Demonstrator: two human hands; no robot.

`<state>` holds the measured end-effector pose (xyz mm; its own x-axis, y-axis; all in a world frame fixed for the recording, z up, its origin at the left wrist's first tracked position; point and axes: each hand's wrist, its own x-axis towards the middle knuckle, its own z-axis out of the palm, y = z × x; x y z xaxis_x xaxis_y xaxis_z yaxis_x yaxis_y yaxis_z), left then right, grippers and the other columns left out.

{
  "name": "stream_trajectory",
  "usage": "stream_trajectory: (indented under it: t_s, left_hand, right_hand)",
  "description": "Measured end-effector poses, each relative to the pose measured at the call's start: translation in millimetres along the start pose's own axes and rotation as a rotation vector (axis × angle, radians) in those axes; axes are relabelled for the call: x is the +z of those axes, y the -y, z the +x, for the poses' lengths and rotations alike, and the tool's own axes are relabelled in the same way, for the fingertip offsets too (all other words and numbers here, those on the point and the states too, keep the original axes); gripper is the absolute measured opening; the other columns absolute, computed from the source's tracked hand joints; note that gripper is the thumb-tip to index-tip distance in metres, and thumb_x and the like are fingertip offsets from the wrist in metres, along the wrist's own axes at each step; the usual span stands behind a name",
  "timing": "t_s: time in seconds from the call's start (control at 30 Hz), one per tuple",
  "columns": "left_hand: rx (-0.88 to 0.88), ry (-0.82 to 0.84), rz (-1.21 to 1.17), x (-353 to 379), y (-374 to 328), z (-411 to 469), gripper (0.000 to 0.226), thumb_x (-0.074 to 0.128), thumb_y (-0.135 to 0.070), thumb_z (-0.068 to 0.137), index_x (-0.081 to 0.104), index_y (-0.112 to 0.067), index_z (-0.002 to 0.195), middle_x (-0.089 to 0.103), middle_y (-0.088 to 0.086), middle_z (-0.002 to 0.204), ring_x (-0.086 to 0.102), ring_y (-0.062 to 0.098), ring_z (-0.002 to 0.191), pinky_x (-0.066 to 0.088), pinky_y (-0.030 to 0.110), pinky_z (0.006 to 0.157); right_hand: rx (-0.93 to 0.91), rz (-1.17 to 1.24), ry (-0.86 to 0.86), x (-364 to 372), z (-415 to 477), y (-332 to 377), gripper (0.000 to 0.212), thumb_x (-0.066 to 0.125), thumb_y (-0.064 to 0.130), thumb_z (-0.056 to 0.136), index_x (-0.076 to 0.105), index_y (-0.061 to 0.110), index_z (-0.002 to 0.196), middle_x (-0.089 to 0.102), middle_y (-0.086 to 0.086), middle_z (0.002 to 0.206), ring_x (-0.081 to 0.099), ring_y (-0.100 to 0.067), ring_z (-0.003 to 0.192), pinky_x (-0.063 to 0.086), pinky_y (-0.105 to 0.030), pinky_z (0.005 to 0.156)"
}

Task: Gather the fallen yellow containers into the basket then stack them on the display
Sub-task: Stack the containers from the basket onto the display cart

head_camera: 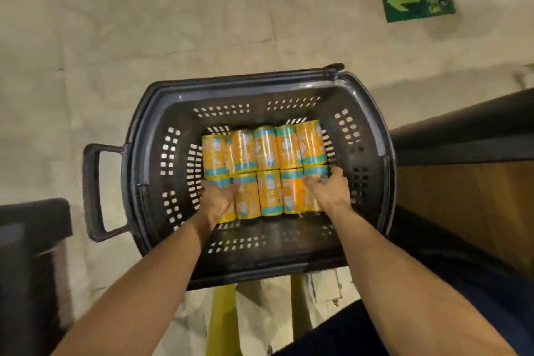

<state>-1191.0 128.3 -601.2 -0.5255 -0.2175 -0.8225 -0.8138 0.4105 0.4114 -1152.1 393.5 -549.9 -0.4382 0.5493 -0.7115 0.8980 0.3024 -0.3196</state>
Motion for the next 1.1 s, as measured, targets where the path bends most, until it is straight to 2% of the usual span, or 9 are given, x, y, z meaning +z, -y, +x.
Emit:
stream_trajectory:
  t_s: [0.17, 0.23, 0.33, 0.47, 0.6, 0.8, 0.93, 1.03, 1.1]
  left_hand:
    - [-0.073, -0.006, -0.034, 24.6, 45.9, 60.7, 0.119, 0.086, -0.065, 0.060, 0.026, -0.011, 0.148, 0.054, 0.011, 0.141, 0.056, 0.034, 0.130, 0.048, 0.052, 0.109]
    - [-0.056, 0.031, -0.015, 18.6, 21.7, 29.7, 0.105, 0.085, -0.070, 0.063, 0.037, -0.018, 0.141, 0.060, 0.000, 0.132, 0.060, 0.027, 0.125, 0.049, 0.045, 0.105]
    - [-0.045, 0.103, -0.033, 20.3, 2.9, 11.4, 0.054, 0.074, -0.028, 0.094, 0.049, -0.013, 0.140, 0.060, -0.005, 0.123, 0.060, 0.017, 0.116, 0.048, 0.034, 0.097]
    - [-0.002, 0.093, 0.005, 19.2, 4.9, 10.4, 0.040, 0.072, -0.017, 0.096, 0.060, -0.010, 0.133, 0.066, 0.001, 0.124, 0.064, 0.020, 0.114, 0.055, 0.018, 0.077]
    - [-0.016, 0.033, 0.020, 18.2, 1.6, -0.7, 0.033, 0.073, -0.020, 0.095, 0.063, -0.013, 0.126, 0.067, -0.002, 0.117, 0.063, 0.016, 0.106, 0.045, 0.024, 0.081]
    - [-0.004, -0.021, -0.006, 10.2, -1.5, -0.8, 0.066, 0.089, -0.040, 0.077, 0.055, -0.016, 0.128, 0.068, -0.005, 0.112, 0.067, 0.017, 0.104, 0.049, 0.032, 0.087]
    - [0.135, 0.059, -0.050, 12.5, -25.3, -29.5, 0.049, 0.085, -0.042, 0.082, 0.056, -0.026, 0.117, 0.071, -0.013, 0.097, 0.068, 0.009, 0.086, 0.053, 0.024, 0.077]
    - [0.219, 0.132, -0.131, 6.3, -52.2, -57.5, 0.055, 0.083, -0.055, 0.080, 0.058, -0.025, 0.120, 0.071, -0.012, 0.100, 0.068, 0.011, 0.093, 0.053, 0.032, 0.087]
    - [0.257, 0.196, -0.204, -0.3, -69.2, -75.3, 0.065, 0.083, -0.062, 0.074, 0.065, -0.020, 0.119, 0.075, -0.001, 0.106, 0.072, 0.025, 0.102, 0.056, 0.044, 0.096]
  right_hand:
    - [0.058, 0.007, 0.039, 19.4, 24.6, -13.0, 0.076, 0.086, 0.040, 0.079, 0.043, 0.008, 0.134, 0.059, -0.018, 0.134, 0.058, -0.037, 0.122, 0.049, -0.045, 0.103]
    - [0.087, 0.021, 0.047, 25.8, 30.0, -17.1, 0.077, 0.088, 0.035, 0.080, 0.042, 0.009, 0.135, 0.062, -0.015, 0.132, 0.061, -0.035, 0.120, 0.051, -0.042, 0.099]
    - [0.121, 0.023, 0.015, 30.7, 35.8, -17.0, 0.080, 0.090, 0.029, 0.078, 0.042, 0.006, 0.138, 0.062, -0.017, 0.134, 0.061, -0.036, 0.122, 0.049, -0.041, 0.098]
    - [0.122, -0.065, -0.008, 32.2, 39.5, -14.0, 0.081, 0.095, 0.028, 0.071, 0.048, 0.003, 0.133, 0.064, -0.020, 0.131, 0.065, -0.036, 0.118, 0.055, -0.045, 0.094]
    - [0.080, -0.143, -0.011, 31.7, 33.9, -11.4, 0.084, 0.095, 0.029, 0.070, 0.046, 0.005, 0.133, 0.054, -0.021, 0.137, 0.061, -0.037, 0.120, 0.053, -0.045, 0.094]
    - [0.047, 0.061, 0.091, 24.9, 20.6, -6.9, 0.078, 0.085, 0.040, 0.079, 0.037, 0.013, 0.134, 0.062, -0.015, 0.125, 0.063, -0.038, 0.113, 0.053, -0.044, 0.092]
    - [-0.035, 0.338, 0.179, 1.4, -1.2, 13.8, 0.095, 0.082, 0.051, 0.060, 0.041, 0.022, 0.140, 0.068, -0.003, 0.117, 0.068, -0.028, 0.106, 0.055, -0.051, 0.100]
    - [-0.125, 0.445, 0.195, -26.9, -28.0, 36.5, 0.096, 0.084, 0.058, 0.065, 0.043, 0.021, 0.143, 0.067, -0.002, 0.122, 0.068, -0.023, 0.108, 0.056, -0.048, 0.099]
    - [-0.204, 0.438, 0.175, -54.2, -57.6, 56.9, 0.091, 0.081, 0.067, 0.066, 0.049, 0.020, 0.136, 0.068, -0.002, 0.121, 0.069, -0.023, 0.107, 0.057, -0.047, 0.097]
